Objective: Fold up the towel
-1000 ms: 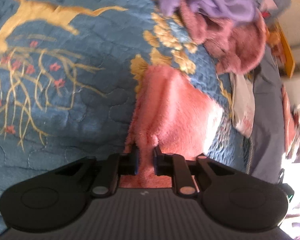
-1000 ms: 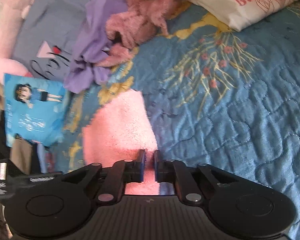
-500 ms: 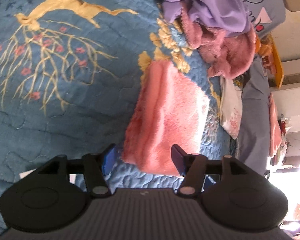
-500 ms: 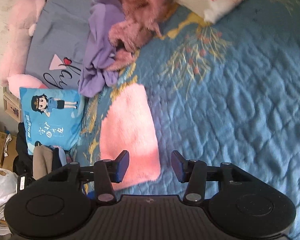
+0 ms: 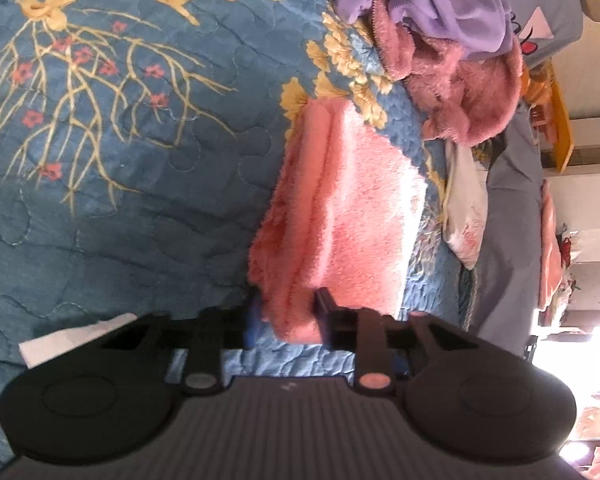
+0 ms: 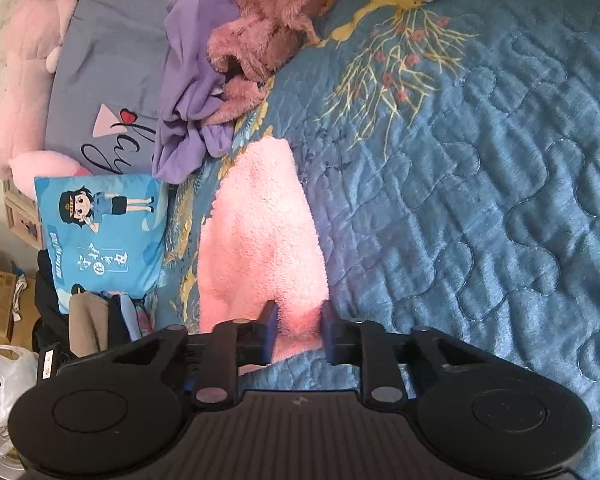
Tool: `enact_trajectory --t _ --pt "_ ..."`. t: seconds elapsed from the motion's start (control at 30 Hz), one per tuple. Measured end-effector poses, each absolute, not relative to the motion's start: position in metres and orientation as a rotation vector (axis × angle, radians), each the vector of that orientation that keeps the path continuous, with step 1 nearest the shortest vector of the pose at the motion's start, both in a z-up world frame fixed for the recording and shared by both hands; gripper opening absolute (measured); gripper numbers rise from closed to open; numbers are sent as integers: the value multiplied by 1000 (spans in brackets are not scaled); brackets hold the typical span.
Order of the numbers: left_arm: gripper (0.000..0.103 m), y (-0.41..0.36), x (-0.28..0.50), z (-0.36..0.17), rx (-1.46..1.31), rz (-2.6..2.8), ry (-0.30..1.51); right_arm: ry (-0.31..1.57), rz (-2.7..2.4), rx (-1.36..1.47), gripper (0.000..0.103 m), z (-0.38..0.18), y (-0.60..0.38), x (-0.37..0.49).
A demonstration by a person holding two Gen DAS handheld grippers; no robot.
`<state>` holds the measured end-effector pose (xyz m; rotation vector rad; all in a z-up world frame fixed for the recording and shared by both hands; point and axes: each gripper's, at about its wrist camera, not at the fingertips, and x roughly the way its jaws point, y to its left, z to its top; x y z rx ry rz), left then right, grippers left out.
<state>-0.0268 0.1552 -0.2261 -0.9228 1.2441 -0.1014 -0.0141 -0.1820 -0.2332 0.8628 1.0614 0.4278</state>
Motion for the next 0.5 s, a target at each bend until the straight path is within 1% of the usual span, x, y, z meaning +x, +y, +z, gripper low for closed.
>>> enact_trajectory --t 0.1,0.27,0.5 --pt "19 153 -27 -223 -904 -84 1237 1042 434 828 14 -225 -180 -16" --pt "18 150 -26 -219 -866 -41 1230 1028 440 659 13 -203 -167 -19" --pt "18 145 -19 -225 -803 -16 1270 1087 384 643 14 -226 -169 -17"
